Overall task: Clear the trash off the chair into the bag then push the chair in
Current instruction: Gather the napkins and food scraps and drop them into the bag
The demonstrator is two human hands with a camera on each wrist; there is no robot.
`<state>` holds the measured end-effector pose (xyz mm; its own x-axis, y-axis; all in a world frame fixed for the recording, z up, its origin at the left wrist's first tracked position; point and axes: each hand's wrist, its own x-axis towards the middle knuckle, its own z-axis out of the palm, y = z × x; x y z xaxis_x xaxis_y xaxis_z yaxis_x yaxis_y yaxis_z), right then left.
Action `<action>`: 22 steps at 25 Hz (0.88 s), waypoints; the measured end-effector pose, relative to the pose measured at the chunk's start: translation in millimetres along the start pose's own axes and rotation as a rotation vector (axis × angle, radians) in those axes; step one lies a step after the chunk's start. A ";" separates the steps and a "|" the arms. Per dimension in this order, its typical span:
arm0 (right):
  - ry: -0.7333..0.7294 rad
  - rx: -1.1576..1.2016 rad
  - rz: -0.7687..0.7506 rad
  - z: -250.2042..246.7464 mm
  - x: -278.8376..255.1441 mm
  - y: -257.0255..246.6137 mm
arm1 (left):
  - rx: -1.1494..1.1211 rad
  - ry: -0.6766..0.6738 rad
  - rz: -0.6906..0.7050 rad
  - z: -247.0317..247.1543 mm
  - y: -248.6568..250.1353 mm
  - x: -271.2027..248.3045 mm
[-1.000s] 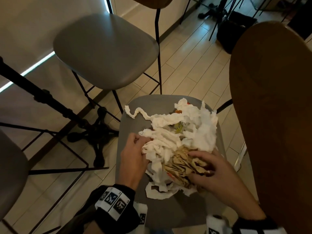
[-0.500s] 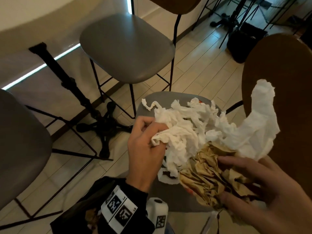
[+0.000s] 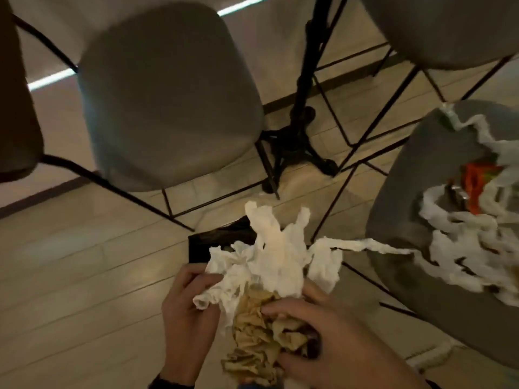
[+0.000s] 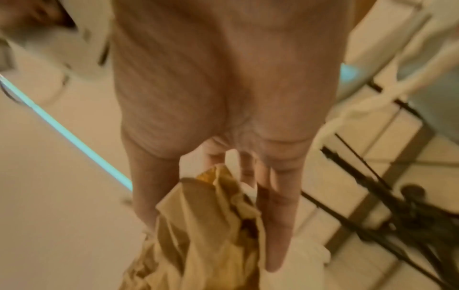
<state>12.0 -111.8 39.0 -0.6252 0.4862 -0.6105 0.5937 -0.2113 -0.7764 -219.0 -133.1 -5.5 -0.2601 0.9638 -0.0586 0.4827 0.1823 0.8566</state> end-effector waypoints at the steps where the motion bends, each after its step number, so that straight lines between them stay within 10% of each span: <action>1: 0.019 -0.001 -0.025 9.8 49.5 2.5 | 0.091 0.011 -0.085 1.9 -44.5 0.0; 7: -0.157 -0.128 0.120 96.1 267.0 163.1 | 0.403 -0.187 -0.348 59.5 -288.4 11.2; 12: 0.003 0.080 0.290 136.7 383.9 283.0 | 0.473 -0.382 -0.485 112.1 -420.8 12.6; 17: 0.100 -0.145 0.387 149.6 402.5 322.7 | 0.423 -0.694 -0.593 113.4 -436.5 -20.4; 22: 0.130 -0.113 0.398 111.3 292.3 233.6 | 0.542 -0.780 -0.469 98.1 -322.5 3.0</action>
<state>-88.3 -113.4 -338.2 -0.2711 0.4902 -0.8284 0.8321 -0.3132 -0.4577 -293.4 -169.9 -332.3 -0.0015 0.5975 -0.8018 0.8316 0.4460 0.3308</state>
